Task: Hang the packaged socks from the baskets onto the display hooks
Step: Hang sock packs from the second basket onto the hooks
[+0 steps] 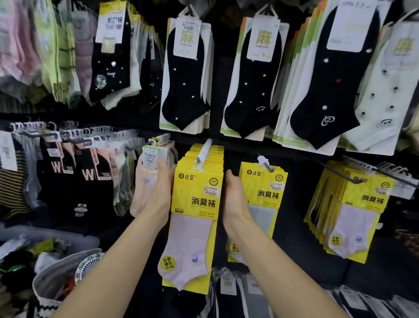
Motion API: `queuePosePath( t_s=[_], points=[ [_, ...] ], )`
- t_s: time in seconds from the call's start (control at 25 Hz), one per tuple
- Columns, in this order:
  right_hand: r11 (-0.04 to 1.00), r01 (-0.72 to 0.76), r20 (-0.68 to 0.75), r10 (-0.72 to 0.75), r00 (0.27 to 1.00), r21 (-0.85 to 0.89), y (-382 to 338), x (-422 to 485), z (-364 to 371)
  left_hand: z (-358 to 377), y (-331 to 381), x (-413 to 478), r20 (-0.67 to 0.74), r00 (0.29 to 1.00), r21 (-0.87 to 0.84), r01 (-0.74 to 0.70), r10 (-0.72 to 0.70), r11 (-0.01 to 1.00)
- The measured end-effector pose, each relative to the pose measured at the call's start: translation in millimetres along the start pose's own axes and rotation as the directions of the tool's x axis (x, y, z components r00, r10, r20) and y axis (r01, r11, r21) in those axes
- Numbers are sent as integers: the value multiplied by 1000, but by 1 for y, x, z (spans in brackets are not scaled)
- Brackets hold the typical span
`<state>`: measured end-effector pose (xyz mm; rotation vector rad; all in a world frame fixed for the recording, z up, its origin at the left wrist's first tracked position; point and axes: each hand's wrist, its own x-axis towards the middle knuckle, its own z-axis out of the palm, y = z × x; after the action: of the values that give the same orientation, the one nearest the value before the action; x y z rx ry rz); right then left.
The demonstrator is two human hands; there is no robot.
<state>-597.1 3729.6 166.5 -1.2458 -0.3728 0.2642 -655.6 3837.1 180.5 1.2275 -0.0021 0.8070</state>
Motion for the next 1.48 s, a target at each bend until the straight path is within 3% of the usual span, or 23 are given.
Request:
queuePosePath(
  t_s=[0.16, 0.24, 0.36, 0.44, 0.52, 0.64, 0.84, 0.96, 1.2, 1.32, 1.4, 1.48],
  points=[
    [994, -10, 15, 12, 1000, -112, 0, -3, 3, 10, 5, -13, 32, 999, -4, 7, -7, 1000],
    [994, -3, 32, 6, 999, -108, 6, -12, -6, 1, -1, -19, -49, 999, 35, 13, -12, 999],
    [981, 20, 89, -3, 996, -192, 30, -52, -37, -32, -29, -44, 24, 987, 1, 157, -157, 988],
    [962, -42, 115, 76, 991, -270, 59, -90, -67, -61, -59, -82, -22, 951, 48, 308, -308, 950],
    [934, -150, 48, 174, 984, -323, 90, -128, -101, -80, -85, -134, -178, 907, 146, 407, -381, 901],
    [877, -294, -73, 288, 955, -380, 130, -179, -146, -75, -114, -212, -260, 843, 156, 517, -470, 841],
    [756, -440, -225, 379, 898, -484, 183, -243, -206, -49, -169, -310, -148, 708, 297, 698, -690, 652],
    [628, -539, -300, 452, 840, -561, 212, -274, -236, -44, -204, -351, -174, 677, 445, 702, -715, 556],
    [323, -322, -103, 545, 832, -890, 263, -315, -244, -63, -246, -415, -262, 594, 632, 701, -760, 330],
    [316, -236, -33, 535, 844, -919, 278, -320, -226, -67, -255, -425, -264, 622, 655, 677, -737, 337],
    [304, -186, -1, 520, 854, -934, 283, -318, -217, -72, -255, -421, -340, 642, 656, 685, -687, 316],
    [292, -168, 6, 510, 860, -941, 284, -317, -216, -82, -258, -412, -377, 697, 705, 643, -610, 299]
  ],
)
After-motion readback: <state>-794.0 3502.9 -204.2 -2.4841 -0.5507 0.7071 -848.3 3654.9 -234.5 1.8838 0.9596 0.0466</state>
